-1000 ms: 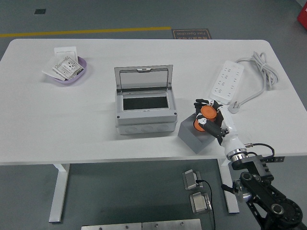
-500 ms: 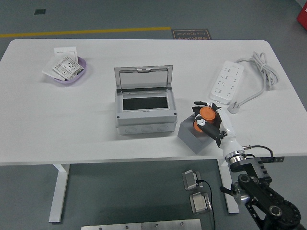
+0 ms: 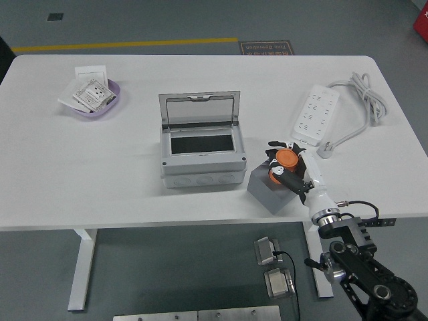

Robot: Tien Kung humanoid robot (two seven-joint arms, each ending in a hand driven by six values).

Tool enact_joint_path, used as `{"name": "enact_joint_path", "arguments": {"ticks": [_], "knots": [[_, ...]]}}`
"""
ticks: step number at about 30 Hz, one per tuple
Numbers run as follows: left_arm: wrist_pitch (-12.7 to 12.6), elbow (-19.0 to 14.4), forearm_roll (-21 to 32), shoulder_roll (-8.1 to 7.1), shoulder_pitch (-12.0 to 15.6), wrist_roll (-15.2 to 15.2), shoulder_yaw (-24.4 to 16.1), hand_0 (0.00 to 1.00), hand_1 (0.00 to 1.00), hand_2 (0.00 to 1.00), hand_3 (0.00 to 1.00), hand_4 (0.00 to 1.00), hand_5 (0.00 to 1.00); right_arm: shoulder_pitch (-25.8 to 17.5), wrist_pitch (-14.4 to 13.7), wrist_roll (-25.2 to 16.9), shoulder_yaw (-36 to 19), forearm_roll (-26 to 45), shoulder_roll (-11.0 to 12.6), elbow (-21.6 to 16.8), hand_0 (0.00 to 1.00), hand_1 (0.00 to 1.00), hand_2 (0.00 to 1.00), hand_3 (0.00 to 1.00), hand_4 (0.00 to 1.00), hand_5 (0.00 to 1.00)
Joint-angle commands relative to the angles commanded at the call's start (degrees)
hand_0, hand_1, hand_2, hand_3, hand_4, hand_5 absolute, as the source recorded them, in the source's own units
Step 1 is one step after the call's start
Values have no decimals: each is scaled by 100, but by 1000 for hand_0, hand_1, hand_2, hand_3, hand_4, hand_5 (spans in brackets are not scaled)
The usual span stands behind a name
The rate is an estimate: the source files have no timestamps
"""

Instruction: Pick up the cylinder from the cube,place it in the box,flap close box

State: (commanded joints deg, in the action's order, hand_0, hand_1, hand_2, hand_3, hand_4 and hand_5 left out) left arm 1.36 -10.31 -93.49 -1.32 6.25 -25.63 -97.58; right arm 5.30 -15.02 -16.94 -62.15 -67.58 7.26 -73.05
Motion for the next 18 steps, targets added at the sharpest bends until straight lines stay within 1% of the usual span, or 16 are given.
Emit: {"name": "enact_joint_path", "arguments": {"ticks": [3,4,9,10,14,15,16,18], "knots": [[-4,0,34,0,-7,30,14,650,668,585,619,725,410,90,-52,99,19,-94,44,-51,629,539,531,589,214,14],[-4,0,47,0,-9,42,16,651,666,585,619,728,412,118,-62,125,22,-123,59,-64,446,371,454,523,2,2],[-4,0,74,0,-8,88,26,651,666,585,619,728,412,203,-84,241,-12,-285,114,-147,446,371,454,523,2,2],[-4,0,74,0,-6,91,27,651,666,585,619,727,413,210,-87,251,-19,-304,120,-163,406,308,427,434,2,2],[-4,0,61,3,0,98,21,651,666,585,619,727,413,240,-124,287,-29,-378,139,-224,406,308,427,434,2,2],[-3,0,54,4,2,100,20,651,666,585,619,727,413,259,-160,307,-26,-426,143,-248,406,308,427,434,2,2],[-3,0,50,5,3,100,18,651,665,584,617,729,416,278,-196,329,-22,-480,146,-268,436,310,443,437,2,2],[-3,0,39,6,5,100,11,651,665,584,617,729,416,336,-293,390,-8,-648,158,-312,436,310,443,437,2,2]]}}
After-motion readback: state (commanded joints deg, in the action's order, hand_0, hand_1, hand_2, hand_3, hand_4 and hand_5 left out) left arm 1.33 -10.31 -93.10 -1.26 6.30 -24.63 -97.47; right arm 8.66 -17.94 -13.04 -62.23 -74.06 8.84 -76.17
